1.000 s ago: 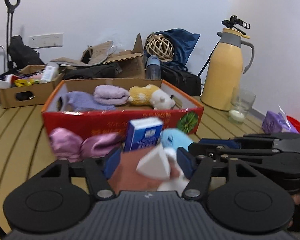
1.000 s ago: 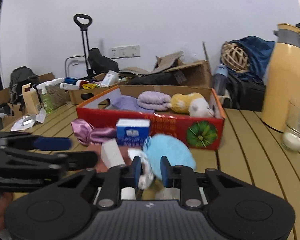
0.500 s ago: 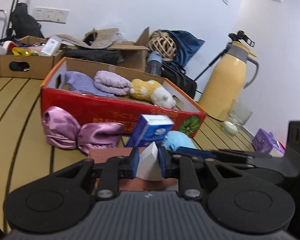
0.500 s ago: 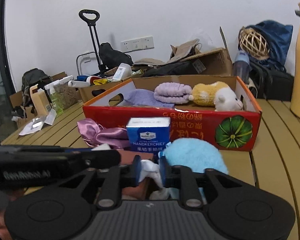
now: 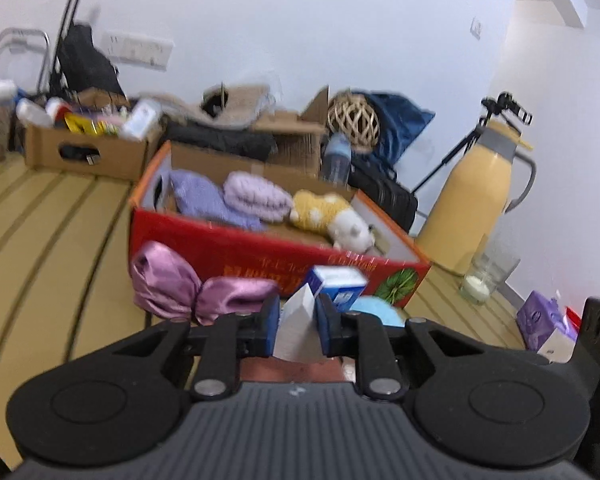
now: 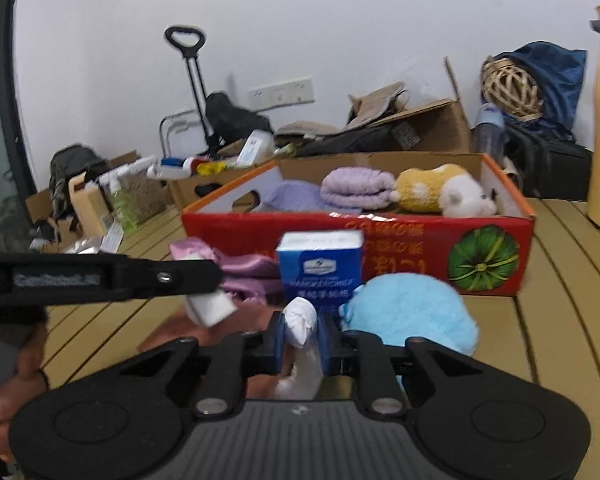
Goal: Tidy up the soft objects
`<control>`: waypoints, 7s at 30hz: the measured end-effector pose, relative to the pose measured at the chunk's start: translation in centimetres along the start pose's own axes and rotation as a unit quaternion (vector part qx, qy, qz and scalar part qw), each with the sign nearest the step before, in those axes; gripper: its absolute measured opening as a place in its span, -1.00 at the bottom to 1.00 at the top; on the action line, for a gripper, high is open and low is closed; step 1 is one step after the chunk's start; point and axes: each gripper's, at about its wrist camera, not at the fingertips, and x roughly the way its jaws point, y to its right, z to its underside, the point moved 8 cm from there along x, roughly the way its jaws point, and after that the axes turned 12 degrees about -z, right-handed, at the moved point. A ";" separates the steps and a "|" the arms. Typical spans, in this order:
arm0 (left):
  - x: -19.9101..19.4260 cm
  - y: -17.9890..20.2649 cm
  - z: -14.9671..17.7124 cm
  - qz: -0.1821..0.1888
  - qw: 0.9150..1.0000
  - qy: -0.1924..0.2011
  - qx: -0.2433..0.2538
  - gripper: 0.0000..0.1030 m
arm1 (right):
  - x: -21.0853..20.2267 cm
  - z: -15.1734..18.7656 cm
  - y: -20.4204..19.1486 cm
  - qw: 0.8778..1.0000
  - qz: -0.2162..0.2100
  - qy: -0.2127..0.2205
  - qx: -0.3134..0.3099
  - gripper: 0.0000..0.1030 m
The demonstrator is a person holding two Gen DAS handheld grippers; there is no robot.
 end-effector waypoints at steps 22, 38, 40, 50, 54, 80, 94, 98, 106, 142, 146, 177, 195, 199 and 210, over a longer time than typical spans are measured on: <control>-20.8 0.5 0.8 -0.023 0.994 0.108 -0.003 -0.61 | -18.7 -1.6 -11.6 0.991 -0.001 0.120 -0.065 -0.73; -6.8 -1.9 -8.2 -0.019 0.997 0.078 0.017 -0.61 | -8.2 -8.6 -8.5 0.994 -0.047 0.075 -0.058 -0.73; -3.1 -2.4 -9.8 -0.019 0.998 0.061 0.019 -0.60 | -4.8 -10.5 -7.1 0.996 -0.053 0.061 -0.043 -0.73; 14.7 -6.6 -13.1 -0.050 0.998 -0.039 0.007 -0.59 | 12.7 -13.1 0.1 0.994 -0.062 -0.038 0.083 -0.72; 17.8 -6.7 -12.2 -0.069 0.995 -0.065 0.021 -0.51 | 17.4 -11.9 -0.3 0.991 -0.070 -0.076 0.089 -0.68; -4.6 -3.8 -17.2 -0.104 0.990 0.040 0.086 0.34 | -5.1 -18.3 -1.3 1.000 0.023 -0.009 -0.013 0.18; -17.6 -0.3 -3.9 -0.113 0.981 0.102 0.122 0.74 | -17.9 -7.5 -5.8 0.990 0.091 0.023 -0.109 0.44; -21.5 0.1 0.4 -0.135 0.973 0.136 0.128 0.84 | -21.2 -4.1 -9.1 0.984 0.101 0.044 -0.142 0.60; -29.9 -0.1 7.4 -0.116 0.970 0.154 0.147 1.00 | -27.1 4.3 -14.3 0.987 0.075 0.048 -0.131 0.77; -5.1 5.0 8.8 -0.040 0.986 -0.023 0.161 0.58 | -11.8 4.5 -0.7 0.995 0.097 -0.015 -0.015 0.34; -1.6 6.7 9.2 -0.029 0.985 -0.041 0.167 0.49 | -9.4 3.7 2.2 0.992 0.126 -0.014 -0.017 0.19; -10.2 6.5 5.7 -0.039 0.986 0.051 0.151 -0.06 | -11.7 2.6 0.0 0.995 0.092 0.034 -0.012 -0.45; -25.7 1.5 3.5 -0.083 0.983 0.149 0.065 -0.04 | -23.2 2.2 -12.7 0.989 0.065 0.095 -0.092 -0.44; -25.7 1.2 2.2 -0.076 0.983 0.156 0.060 -0.04 | -23.3 1.4 -13.6 0.988 0.057 0.100 -0.102 -0.43; -15.0 -0.7 -7.5 -0.046 0.988 0.138 0.044 -0.04 | -16.0 -7.3 -10.5 0.990 0.000 0.092 -0.106 -0.43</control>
